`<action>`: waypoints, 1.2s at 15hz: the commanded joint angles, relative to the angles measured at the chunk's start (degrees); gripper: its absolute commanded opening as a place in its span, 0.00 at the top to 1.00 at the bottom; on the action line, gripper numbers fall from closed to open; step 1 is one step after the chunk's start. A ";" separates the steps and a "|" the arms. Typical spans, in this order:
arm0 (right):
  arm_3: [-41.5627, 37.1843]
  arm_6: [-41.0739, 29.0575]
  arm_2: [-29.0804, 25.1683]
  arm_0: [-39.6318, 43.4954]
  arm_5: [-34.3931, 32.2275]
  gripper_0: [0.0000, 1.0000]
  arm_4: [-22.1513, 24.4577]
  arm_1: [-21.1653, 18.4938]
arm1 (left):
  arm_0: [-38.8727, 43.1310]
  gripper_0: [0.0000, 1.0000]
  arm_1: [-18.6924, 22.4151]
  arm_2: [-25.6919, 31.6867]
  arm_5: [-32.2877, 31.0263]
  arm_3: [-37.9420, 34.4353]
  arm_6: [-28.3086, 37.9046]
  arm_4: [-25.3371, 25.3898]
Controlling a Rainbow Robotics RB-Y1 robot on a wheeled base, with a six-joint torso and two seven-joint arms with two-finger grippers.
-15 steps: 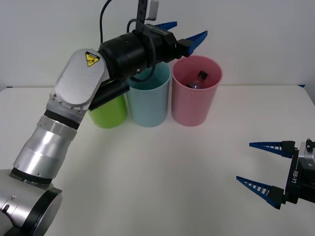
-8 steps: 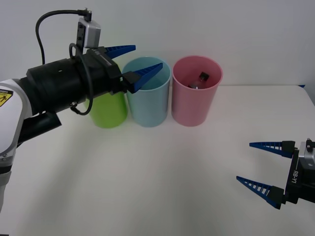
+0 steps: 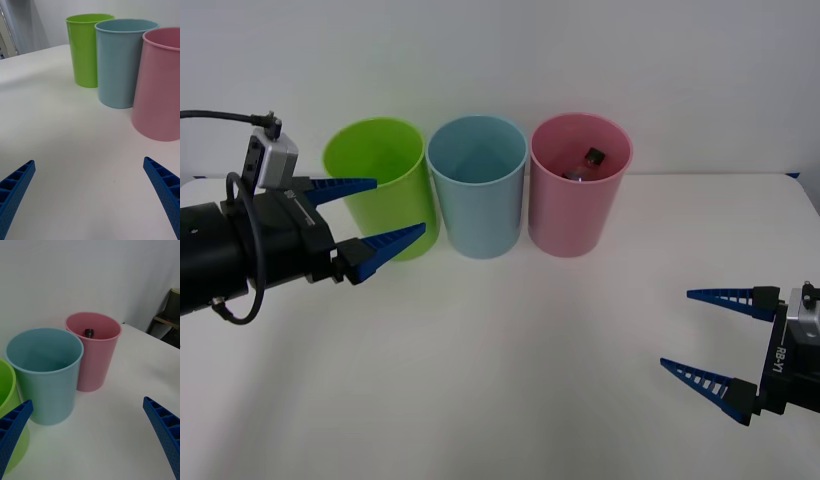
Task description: Put cans in the blue bin and PET bottles in the pink bin and trash in the green bin.
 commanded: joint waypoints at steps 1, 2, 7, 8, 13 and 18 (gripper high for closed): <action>0.00 0.00 0.00 0.00 0.00 0.00 0.00 0.00 | 5.52 0.00 0.16 1.74 -0.92 -2.84 4.60 -0.67; 0.00 0.00 0.00 0.00 0.00 0.00 0.00 0.00 | 6.92 0.00 0.16 2.09 -1.71 -3.81 6.18 -1.37; 0.00 0.00 0.00 0.00 0.00 0.00 0.00 0.00 | 13.34 0.00 0.08 3.32 -4.17 -6.27 9.43 -2.60; 0.00 0.00 0.00 0.00 0.00 0.00 0.00 0.00 | 14.57 0.00 0.08 3.41 -4.17 -6.53 9.34 -2.60; 0.00 0.00 0.00 0.00 0.00 0.00 0.00 0.00 | 18.44 0.00 -0.80 3.41 -4.17 -7.50 8.55 -1.28; 0.00 0.00 0.00 0.00 0.00 0.00 0.00 0.00 | 19.40 0.00 -1.59 4.29 -4.26 -7.41 7.76 -1.28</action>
